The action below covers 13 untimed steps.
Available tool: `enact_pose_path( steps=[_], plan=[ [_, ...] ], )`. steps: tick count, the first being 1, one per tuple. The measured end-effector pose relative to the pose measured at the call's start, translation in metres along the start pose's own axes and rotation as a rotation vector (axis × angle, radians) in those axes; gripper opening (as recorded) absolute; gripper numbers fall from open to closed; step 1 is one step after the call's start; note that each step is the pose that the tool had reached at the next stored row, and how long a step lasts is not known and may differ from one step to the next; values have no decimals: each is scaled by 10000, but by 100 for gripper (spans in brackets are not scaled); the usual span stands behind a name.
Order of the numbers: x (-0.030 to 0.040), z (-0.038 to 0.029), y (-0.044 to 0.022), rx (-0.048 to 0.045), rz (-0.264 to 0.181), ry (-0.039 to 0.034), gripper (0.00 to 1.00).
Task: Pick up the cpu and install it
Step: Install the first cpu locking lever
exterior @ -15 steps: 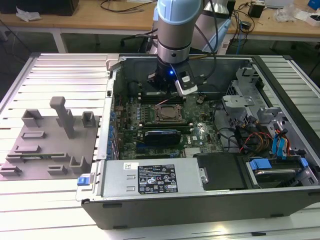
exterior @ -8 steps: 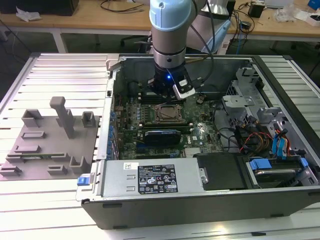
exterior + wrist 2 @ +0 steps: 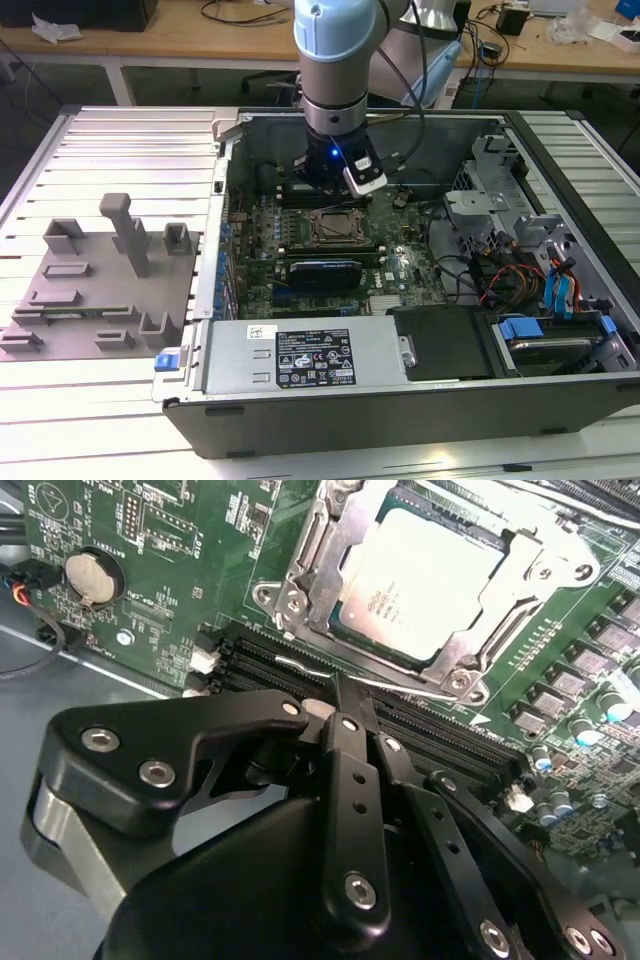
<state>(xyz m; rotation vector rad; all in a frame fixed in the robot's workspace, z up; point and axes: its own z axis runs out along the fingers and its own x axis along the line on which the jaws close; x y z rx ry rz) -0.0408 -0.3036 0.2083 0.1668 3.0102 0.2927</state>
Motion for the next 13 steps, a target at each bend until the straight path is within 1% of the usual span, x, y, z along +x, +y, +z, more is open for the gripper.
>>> enact_pose_path(
  steps=[1, 2, 3, 4, 6, 8, 10, 11, 13],
  plan=[
    [6, 5, -2, 37, -19, -83, 11],
    [8, 11, -3, 49, -24, -129, 11],
    [9, 14, -4, 53, -16, -145, 11],
    [14, 19, -6, 86, 77, -174, 11],
    [15, 23, -7, 120, 380, -235, 11],
    [16, 25, -3, 145, 572, -275, 11],
    [18, 28, 17, 159, 620, -285, 11],
    [21, 31, 32, 180, 634, -291, 11],
    [22, 33, 33, 229, 639, -300, 11]
  ],
)
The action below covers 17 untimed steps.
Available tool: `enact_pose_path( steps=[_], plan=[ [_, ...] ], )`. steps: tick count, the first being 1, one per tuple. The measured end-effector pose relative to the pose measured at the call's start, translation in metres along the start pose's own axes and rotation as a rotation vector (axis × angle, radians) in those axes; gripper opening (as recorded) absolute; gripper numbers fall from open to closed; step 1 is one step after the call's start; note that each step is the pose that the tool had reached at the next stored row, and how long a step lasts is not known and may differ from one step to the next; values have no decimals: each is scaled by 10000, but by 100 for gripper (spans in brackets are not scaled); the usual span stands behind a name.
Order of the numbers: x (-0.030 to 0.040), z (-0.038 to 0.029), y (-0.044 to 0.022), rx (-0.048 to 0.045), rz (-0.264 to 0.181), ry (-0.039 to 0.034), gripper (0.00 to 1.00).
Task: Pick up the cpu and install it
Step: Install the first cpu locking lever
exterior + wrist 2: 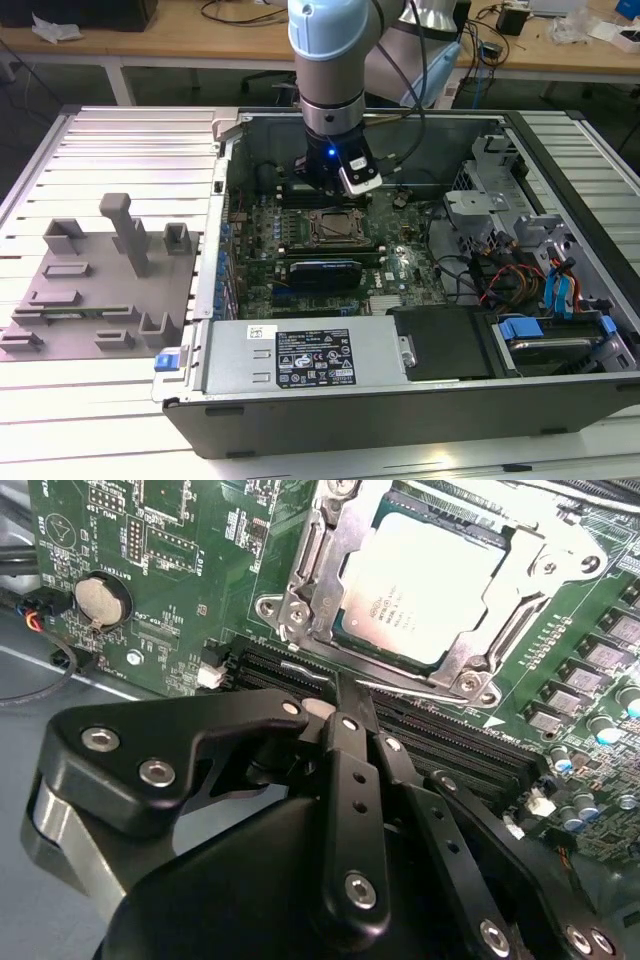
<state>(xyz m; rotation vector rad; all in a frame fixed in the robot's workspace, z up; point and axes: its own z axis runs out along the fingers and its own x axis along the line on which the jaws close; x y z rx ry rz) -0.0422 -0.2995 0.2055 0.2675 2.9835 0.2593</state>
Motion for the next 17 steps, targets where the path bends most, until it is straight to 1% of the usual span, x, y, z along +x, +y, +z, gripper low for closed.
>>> enact_pose_path(
  steps=[2, 5, 7, 10, 12, 14, 17],
  plan=[
    [8, 9, -1, 69, 22, -15, 11],
    [14, 19, 13, 89, 58, -25, 11],
    [19, 25, 36, 103, 96, -33, 11],
    [23, 29, 41, 123, 129, -44, 11],
    [27, 34, 40, 155, 148, -53, 11],
    [33, 47, 36, 221, 159, -70, 11],
    [38, 59, 33, 267, 168, -80, 11]
  ],
)
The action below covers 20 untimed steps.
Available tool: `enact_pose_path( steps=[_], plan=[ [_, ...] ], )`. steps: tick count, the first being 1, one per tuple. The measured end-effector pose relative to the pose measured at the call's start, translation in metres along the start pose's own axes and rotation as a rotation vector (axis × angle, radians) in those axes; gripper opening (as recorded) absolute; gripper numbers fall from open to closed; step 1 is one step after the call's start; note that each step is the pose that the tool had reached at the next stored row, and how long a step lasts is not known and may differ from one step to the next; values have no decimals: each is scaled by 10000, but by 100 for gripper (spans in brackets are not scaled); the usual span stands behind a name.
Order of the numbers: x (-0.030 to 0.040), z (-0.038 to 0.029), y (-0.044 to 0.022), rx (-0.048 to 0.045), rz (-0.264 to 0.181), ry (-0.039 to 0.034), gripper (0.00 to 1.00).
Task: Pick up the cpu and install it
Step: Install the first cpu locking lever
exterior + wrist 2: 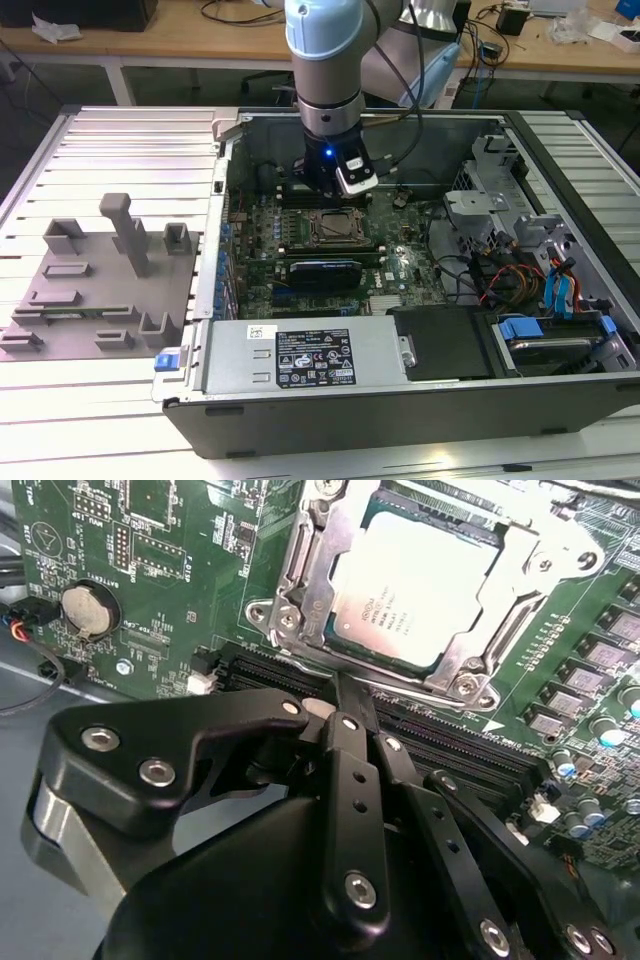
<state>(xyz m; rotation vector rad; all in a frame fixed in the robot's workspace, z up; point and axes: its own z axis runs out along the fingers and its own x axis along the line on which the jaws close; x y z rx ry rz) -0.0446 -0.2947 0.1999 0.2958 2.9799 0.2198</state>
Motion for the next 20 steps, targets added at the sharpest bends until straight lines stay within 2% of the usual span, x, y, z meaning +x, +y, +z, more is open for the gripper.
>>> enact_pose_path(
  steps=[7, 13, 15, 20],
  plan=[
    [5, 22, -3, 111, 8, -28, 11],
    [5, 18, 4, 99, 13, -31, 11],
    [2, 2, 9, 91, 12, -36, 11],
    [-8, -90, 22, 104, 12, -31, 11]
  ],
)
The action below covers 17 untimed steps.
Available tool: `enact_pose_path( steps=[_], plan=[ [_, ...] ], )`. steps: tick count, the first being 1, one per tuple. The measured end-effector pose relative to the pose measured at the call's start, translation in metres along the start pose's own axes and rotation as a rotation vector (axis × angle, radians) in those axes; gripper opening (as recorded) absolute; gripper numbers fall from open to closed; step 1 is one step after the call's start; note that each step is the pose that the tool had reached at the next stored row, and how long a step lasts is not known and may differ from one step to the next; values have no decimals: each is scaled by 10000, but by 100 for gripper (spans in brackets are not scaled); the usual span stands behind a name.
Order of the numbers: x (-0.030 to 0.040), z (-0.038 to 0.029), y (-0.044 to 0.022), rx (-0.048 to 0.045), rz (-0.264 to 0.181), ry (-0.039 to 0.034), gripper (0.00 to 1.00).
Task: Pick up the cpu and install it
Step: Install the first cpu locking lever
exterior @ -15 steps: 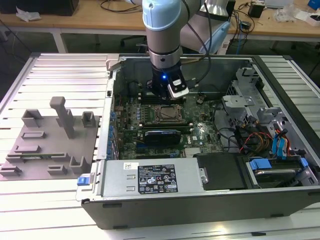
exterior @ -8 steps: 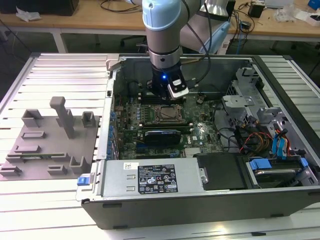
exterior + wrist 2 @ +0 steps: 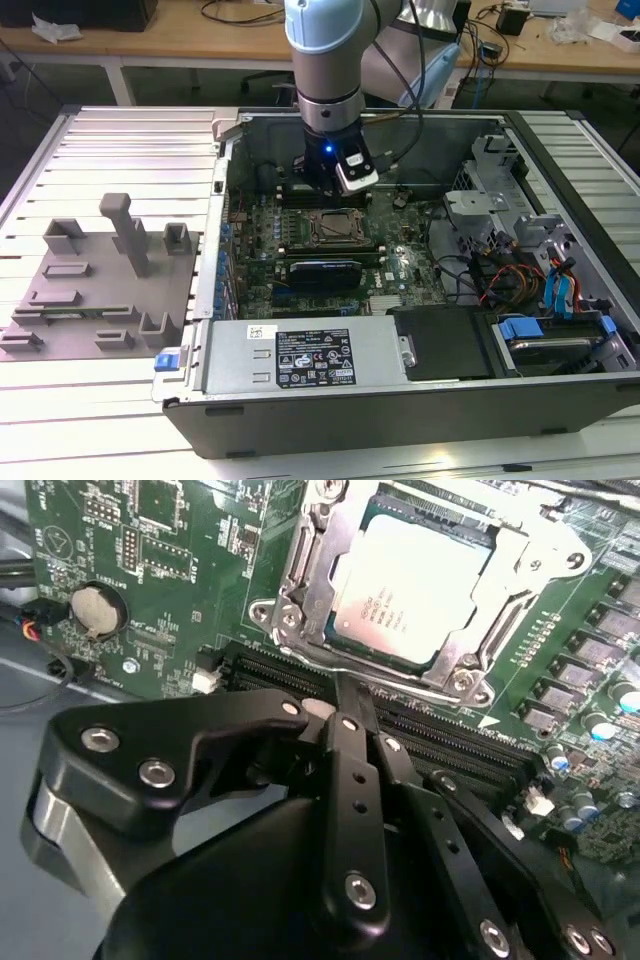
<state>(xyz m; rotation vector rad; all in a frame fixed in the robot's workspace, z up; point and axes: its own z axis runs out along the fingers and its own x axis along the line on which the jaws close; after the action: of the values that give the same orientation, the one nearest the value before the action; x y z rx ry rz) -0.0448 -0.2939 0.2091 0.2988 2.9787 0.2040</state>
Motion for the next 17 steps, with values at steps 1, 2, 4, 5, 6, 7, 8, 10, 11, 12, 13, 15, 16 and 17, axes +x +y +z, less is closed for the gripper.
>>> enact_pose_path(
  steps=[1, 2, 4, 5, 6, 7, 8, 10, 11, 12, 13, 15, 16, 17],
  plan=[
    [-2, -14, 2, 5, -1, -1, 11],
    [-4, -33, 5, 21, -3, -4, 11],
    [-6, -51, 8, 164, -25, -29, 11],
    [-7, -53, 8, 261, -39, -43, 11],
    [-7, -54, 6, 361, -54, -58, 11],
    [-9, -55, 1, 491, -75, -80, 11],
    [-11, -57, -8, 570, -89, -95, 11],
    [-17, -61, -40, 655, -101, -111, 11],
    [-20, -63, -54, 669, -102, -113, 11],
    [-24, -65, -75, 681, -103, -117, 11],
    [-30, -70, -112, 693, -106, -119, 11],
    [-43, -81, -198, 723, -112, -124, 11],
    [-46, -84, -218, 735, -113, -127, 11],
    [-49, -86, -235, 745, -114, -129, 11]
  ],
)
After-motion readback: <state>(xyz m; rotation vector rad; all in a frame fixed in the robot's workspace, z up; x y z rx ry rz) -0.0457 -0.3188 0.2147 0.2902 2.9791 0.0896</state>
